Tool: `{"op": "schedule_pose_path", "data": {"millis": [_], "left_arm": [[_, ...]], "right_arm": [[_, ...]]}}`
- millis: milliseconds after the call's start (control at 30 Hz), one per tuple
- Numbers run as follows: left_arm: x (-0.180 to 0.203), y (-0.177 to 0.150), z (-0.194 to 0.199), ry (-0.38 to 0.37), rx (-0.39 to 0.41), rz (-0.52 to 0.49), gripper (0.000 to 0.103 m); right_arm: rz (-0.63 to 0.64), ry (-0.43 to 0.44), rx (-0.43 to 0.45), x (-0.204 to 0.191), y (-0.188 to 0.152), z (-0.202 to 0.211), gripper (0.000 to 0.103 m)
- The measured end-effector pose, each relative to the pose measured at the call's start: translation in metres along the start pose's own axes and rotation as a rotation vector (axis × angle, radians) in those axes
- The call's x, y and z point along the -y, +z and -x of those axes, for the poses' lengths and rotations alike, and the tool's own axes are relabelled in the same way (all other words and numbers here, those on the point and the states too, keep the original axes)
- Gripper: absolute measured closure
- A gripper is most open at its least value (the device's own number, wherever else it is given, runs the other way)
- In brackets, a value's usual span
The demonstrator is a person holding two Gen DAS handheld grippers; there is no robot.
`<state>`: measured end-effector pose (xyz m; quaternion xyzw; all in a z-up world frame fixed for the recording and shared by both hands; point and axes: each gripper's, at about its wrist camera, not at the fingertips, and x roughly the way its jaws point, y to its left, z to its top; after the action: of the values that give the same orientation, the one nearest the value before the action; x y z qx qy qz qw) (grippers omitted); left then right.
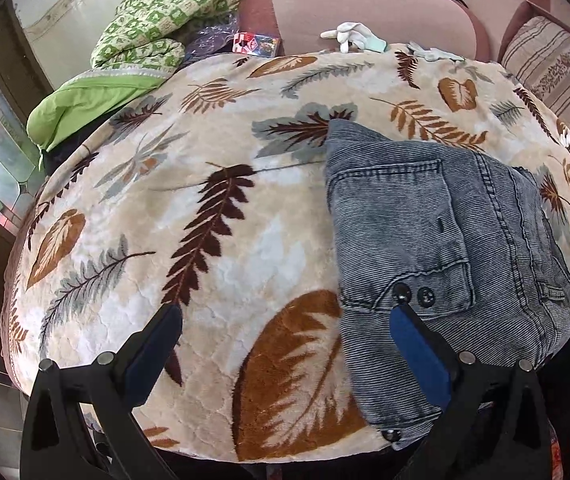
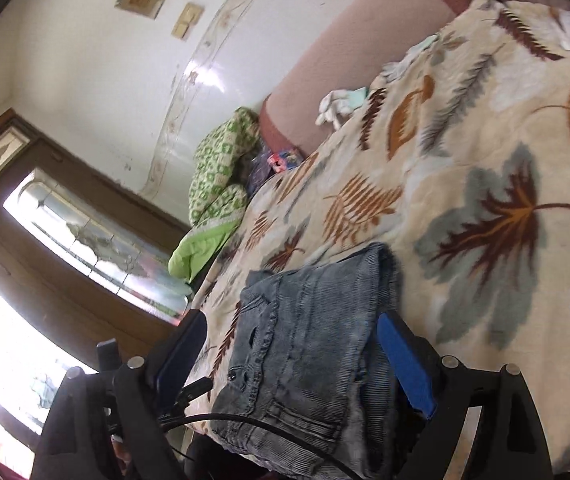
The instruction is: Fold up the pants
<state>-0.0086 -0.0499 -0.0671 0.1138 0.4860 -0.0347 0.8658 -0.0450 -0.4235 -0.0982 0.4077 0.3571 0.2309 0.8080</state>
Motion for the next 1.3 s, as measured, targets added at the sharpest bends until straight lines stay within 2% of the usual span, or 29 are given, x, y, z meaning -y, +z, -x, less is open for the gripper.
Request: {"op": "schedule_pose_path", "data": {"millis": [133,200,367,433,667,800,900,1033,1133,1167,1200,1233,1300], "left_arm": [[-0.014,-0.003,-0.007,-0.034,-0.028,0.022,0.000],[-0.017,-0.003,-0.012,-0.062,-0.044,0.027,0.000],[-0.016,0.006,-0.030,-0.135,-0.081,0.017,0.000],[-0.017,0.011,-0.036,-0.164,-0.091,0.024,0.000],[-0.015,0.030,-0.058,-0.362,-0.127,0.028,0.000],[-0.008,0.032,-0.077,-0.472,-0.171,0.015,0.000],[0.002,0.031,-0.077,-0.492,-0.151,-0.035,0.000],[0.021,0.031,-0.073,-0.558,-0.144,-0.085,0.001],[0.028,0.031,-0.072,-0.544,-0.122,-0.097,0.002],[0.026,0.031,-0.072,-0.557,-0.119,-0.087,0.007],[0.023,0.031,-0.071,-0.576,-0.116,-0.076,0.020],[0.021,0.031,-0.069,-0.596,-0.113,-0.068,0.027],[0.021,0.031,-0.064,-0.575,-0.097,-0.074,0.038]], "right_arm": [[-0.062,-0.051,-0.015,0.020,0.002,0.017,0.013],[-0.135,-0.028,-0.043,0.032,0.003,0.021,0.013],[-0.147,-0.112,-0.105,0.038,0.009,0.025,0.013],[-0.159,-0.116,-0.148,0.039,0.010,0.019,0.013],[-0.183,-0.134,-0.351,0.046,0.002,-0.033,0.013],[-0.151,-0.099,-0.392,0.042,0.007,-0.052,0.013],[-0.105,-0.083,-0.425,0.035,0.003,-0.064,0.013],[-0.041,-0.069,-0.449,0.018,-0.008,-0.078,0.012],[-0.008,-0.084,-0.427,0.009,-0.014,-0.080,0.012],[-0.028,-0.053,-0.421,0.009,-0.016,-0.079,0.019],[-0.065,-0.012,-0.430,0.012,-0.019,-0.079,0.022],[-0.068,-0.016,-0.421,0.012,-0.023,-0.079,0.024],[-0.038,-0.050,-0.397,0.008,-0.029,-0.077,0.029]]}}
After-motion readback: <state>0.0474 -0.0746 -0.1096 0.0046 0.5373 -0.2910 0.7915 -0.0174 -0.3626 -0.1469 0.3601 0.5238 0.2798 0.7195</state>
